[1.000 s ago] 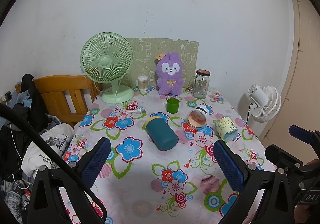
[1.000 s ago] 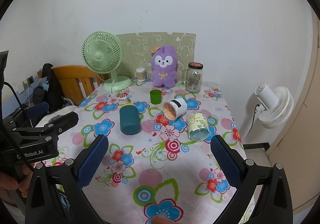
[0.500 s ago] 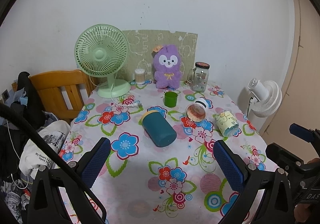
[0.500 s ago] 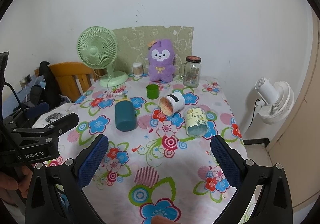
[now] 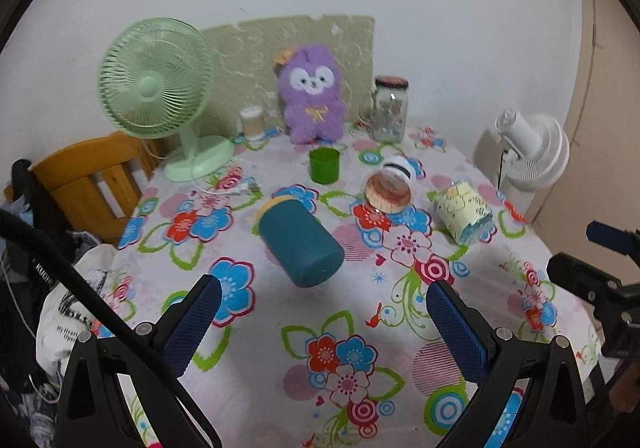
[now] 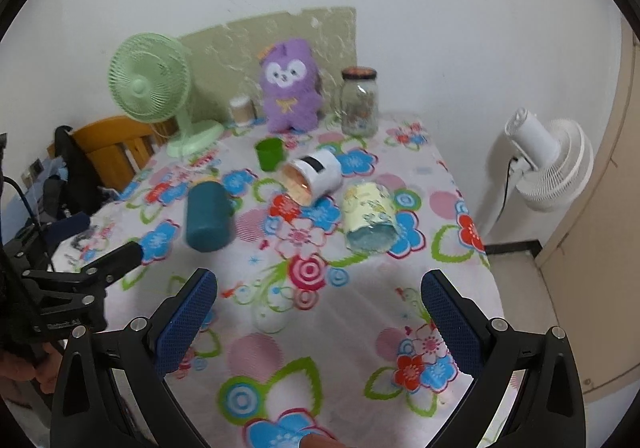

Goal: Flip cup upside down
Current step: 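Move the right gripper to the pale green cartoon cup and close on it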

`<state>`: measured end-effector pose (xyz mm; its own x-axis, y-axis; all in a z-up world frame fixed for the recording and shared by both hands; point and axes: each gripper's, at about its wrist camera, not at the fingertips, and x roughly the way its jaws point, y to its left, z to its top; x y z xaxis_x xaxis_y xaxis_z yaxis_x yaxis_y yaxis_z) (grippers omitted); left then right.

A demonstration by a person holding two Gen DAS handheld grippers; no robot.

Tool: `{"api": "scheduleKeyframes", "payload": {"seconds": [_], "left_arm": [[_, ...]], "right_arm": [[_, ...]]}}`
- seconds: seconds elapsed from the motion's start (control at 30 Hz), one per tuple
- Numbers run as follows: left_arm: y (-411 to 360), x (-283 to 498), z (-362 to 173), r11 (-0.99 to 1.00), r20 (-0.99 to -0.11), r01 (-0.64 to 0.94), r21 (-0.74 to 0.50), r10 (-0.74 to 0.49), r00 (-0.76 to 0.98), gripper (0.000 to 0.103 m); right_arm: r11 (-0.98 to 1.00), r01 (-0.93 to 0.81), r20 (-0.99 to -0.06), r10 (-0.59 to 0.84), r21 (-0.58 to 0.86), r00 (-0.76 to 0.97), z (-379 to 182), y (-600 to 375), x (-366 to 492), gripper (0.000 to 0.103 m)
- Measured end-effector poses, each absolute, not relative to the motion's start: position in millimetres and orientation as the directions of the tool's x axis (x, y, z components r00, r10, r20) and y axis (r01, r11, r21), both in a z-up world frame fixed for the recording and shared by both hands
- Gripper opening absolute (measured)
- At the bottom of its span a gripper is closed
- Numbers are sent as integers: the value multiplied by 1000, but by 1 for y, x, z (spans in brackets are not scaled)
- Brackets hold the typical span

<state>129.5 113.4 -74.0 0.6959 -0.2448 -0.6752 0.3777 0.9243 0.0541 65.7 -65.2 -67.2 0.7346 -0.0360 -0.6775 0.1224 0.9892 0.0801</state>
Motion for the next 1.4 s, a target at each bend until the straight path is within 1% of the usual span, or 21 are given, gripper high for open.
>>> {"api": "scheduleKeyframes", "payload": {"seconds": [0.33, 0.7, 0.9, 1.2, 1.23, 1.27, 1.3, 1.4], "left_arm": [[63, 178, -101, 849, -727, 500, 170, -234, 645, 103], [17, 217, -123, 765, -740, 579, 283, -209, 639, 103], [5, 232, -134, 743, -755, 601, 293, -206, 622, 103], [-1, 246, -143, 738, -765, 601, 305, -186, 617, 103], [-1, 247, -144, 740, -767, 601, 303, -185, 614, 103], [0, 248, -145, 742, -769, 599, 301, -183, 613, 103], [0, 249, -146, 744, -770, 597, 300, -181, 612, 103], [1, 252, -148, 750, -776, 593, 293, -176, 606, 103]], "right_arm": [[990, 131, -751, -46, 54, 659, -102, -97, 127, 103], [984, 149, -810, -8, 98, 586, -139, -130, 189, 103], [979, 151, -834, 30, 135, 551, -157, -139, 210, 103], [982, 149, -857, 25, 118, 515, -174, -143, 232, 102], [983, 145, -859, 21, 111, 512, -176, -142, 234, 101], [984, 145, -861, 16, 105, 509, -177, -142, 236, 96], [984, 146, -865, 12, 99, 502, -179, -142, 238, 88], [984, 131, -876, 42, 119, 480, -187, -142, 244, 77]]}}
